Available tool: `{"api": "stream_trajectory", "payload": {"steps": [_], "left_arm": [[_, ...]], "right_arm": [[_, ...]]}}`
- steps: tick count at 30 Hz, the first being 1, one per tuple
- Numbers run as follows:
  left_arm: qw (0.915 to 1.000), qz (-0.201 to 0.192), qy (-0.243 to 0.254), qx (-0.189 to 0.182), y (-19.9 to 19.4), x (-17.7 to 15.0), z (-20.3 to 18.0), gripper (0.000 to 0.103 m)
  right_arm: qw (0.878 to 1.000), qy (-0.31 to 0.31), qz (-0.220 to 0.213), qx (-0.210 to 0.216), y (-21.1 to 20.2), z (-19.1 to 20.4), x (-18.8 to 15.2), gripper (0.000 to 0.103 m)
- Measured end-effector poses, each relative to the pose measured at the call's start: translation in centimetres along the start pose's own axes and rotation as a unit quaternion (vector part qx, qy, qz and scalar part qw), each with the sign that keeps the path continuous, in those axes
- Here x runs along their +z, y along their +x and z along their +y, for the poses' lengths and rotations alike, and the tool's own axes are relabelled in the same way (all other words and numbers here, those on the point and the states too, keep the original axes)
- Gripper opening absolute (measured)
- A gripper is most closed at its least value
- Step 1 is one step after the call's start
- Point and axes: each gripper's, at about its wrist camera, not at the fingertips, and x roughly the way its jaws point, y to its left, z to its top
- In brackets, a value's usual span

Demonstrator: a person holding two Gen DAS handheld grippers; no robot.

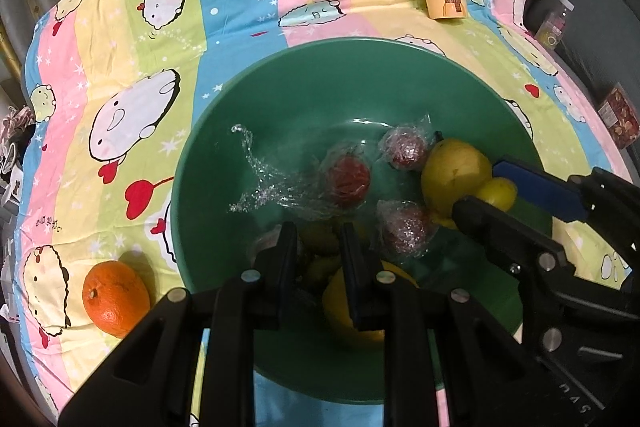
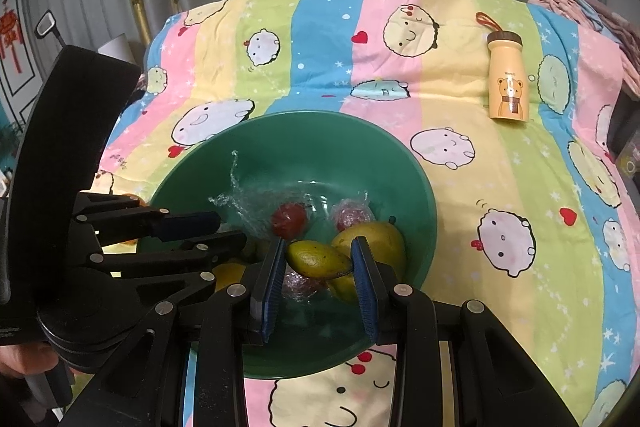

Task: Organize fruits
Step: 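Lower both green fruits into the basin and open both grippers, then withdraw both tools from the basin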

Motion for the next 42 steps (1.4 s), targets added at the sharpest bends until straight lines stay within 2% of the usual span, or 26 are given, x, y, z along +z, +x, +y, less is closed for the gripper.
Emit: {"api": "stream_trajectory", "payload": {"steps": [12, 21, 26, 30, 34, 36, 42], "left_arm": [[1.0000, 0.001, -0.004, 0.004, 0.1, 0.0, 0.3, 0.024], [0.9998, -0.009, -0.010, 0.014, -0.2, 0.1, 0.6, 0.044], [0.9996, -0.016, -0.016, 0.017, -0.5, 0.0, 0.8, 0.060], [0.9994, -0.023, -0.020, 0.017, -0.8, 0.0, 0.9, 0.063], [0.9988, -0.036, -0.025, 0.021, -1.4, 0.1, 1.0, 0.078], [0.9987, -0.038, -0.029, 0.014, -1.6, 0.1, 1.1, 0.080], [0.9985, -0.042, -0.031, 0.014, -1.8, 0.1, 0.9, 0.082]], "right_arm": [[1.000, 0.002, 0.001, -0.004, -0.2, 0.0, 0.0, 0.035], [1.000, 0.011, 0.002, -0.010, -0.3, -0.1, 0.2, 0.041], [1.000, 0.016, -0.003, -0.011, -0.7, -0.3, 0.3, 0.041], [0.999, 0.023, -0.010, -0.021, -1.0, -0.5, 0.5, 0.054], [0.999, 0.036, -0.018, -0.026, -1.5, -1.2, 0.6, 0.063], [0.998, 0.043, -0.022, -0.029, -1.7, -1.6, 0.6, 0.070], [0.998, 0.050, -0.025, -0.030, -1.9, -1.9, 0.7, 0.071]]}}
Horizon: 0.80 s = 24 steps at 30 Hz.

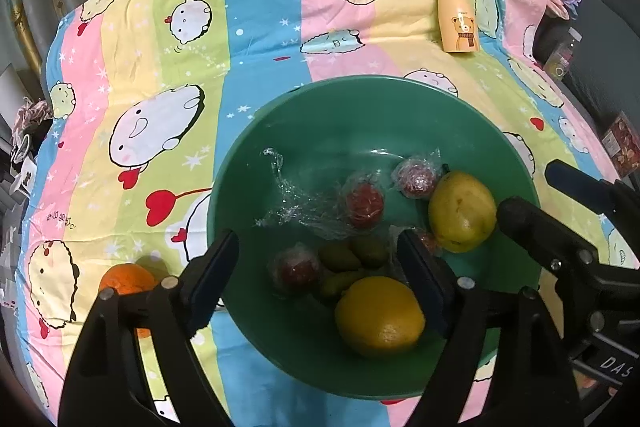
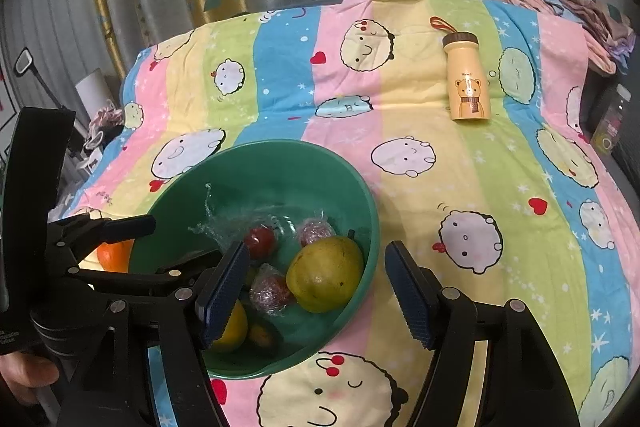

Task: Organize fruits
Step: 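Withdraw both tools from the basin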

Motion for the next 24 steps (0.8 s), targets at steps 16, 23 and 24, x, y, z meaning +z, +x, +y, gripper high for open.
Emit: {"api": "stream_trajectory", "payload": {"steps": [16, 23, 24], "left_arm": [[0.9991, -0.040, -0.010, 0.007, -3.0, -0.6, 0.7, 0.101], [0.9982, -0.055, -0.017, 0.015, -4.5, -1.4, 1.5, 0.102], [0.9981, -0.057, -0.019, 0.017, -4.7, -1.6, 1.7, 0.102]], "right_arm": [[1.000, 0.010, -0.030, 0.003, -2.6, 0.1, 0.5, 0.092], [0.999, 0.006, -0.038, 0.006, -3.8, 0.8, 0.3, 0.092], [0.999, 0.004, -0.040, 0.006, -3.9, 1.0, 0.3, 0.092]]}}
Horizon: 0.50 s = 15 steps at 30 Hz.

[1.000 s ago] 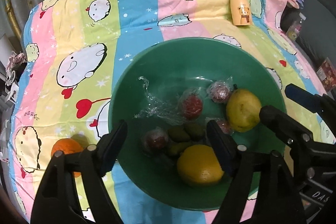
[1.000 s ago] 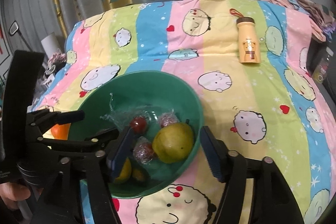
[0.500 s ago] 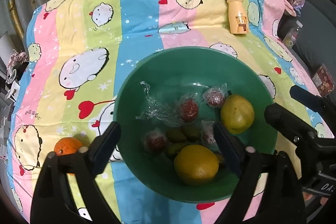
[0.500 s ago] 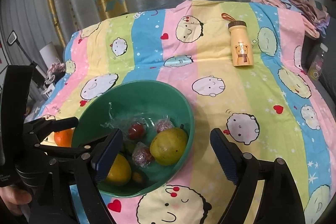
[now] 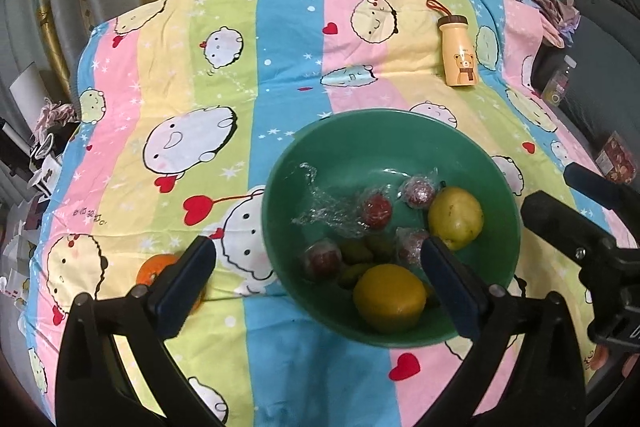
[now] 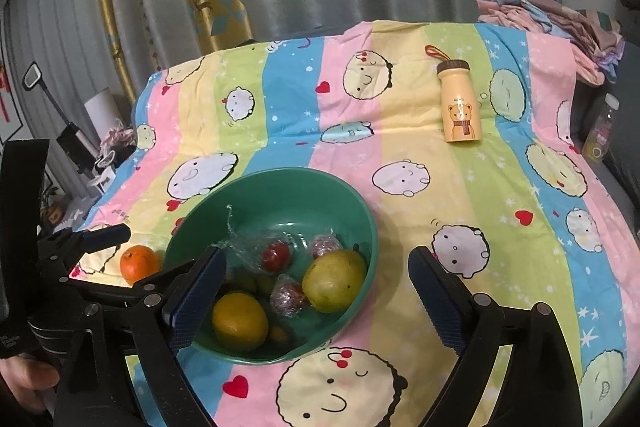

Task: Organize fruits
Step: 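Withdraw both tools from the basin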

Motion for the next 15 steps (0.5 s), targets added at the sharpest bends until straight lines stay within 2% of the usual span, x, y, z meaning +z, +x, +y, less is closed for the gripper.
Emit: {"api": "stream_trajectory", "payload": {"steps": [15], "left_arm": [[0.9996, -0.025, -0.015, -0.002, -3.6, -3.0, 2.6, 0.103]], "right_arm": [[0.999, -0.043, 0.006, 0.004, -2.1, 3.3, -2.2, 0.093]]}}
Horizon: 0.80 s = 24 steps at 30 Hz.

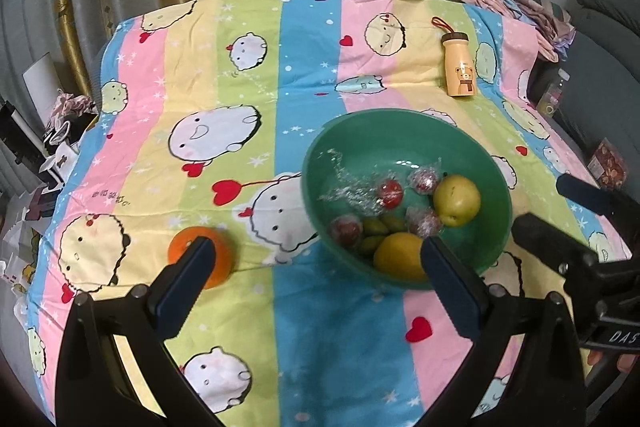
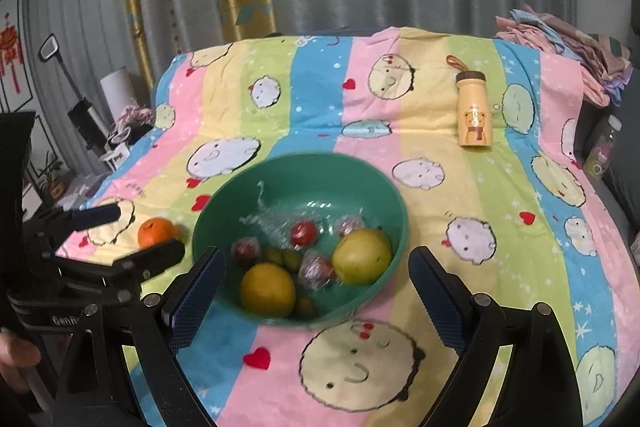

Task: Organize fruits
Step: 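Withdraw both tools from the basin, then move both tools toward the orange tangerine on the sheet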

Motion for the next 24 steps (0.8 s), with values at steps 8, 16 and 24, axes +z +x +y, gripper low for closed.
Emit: {"api": "stream_trajectory", "payload": {"steps": [8, 16, 24], "left_arm": [[0.9997, 0.000, -0.023, -0.012, -0.8, -2.7, 3.6, 0.103], [0.9932, 0.046, -0.107, -0.001, 1.0, -6.5, 10.6, 0.103], [0.9880, 0.054, -0.144, -0.006, 2.4, -7.6, 14.0, 0.102]], "right_arm": [[0.999, -0.022, 0.031, 0.029, 0.1, 3.2, -2.7, 0.093], [0.990, -0.060, 0.087, 0.096, 3.0, 8.2, -5.8, 0.093], [0.984, -0.043, 0.109, 0.133, 6.6, 11.2, -6.7, 0.093]]}}
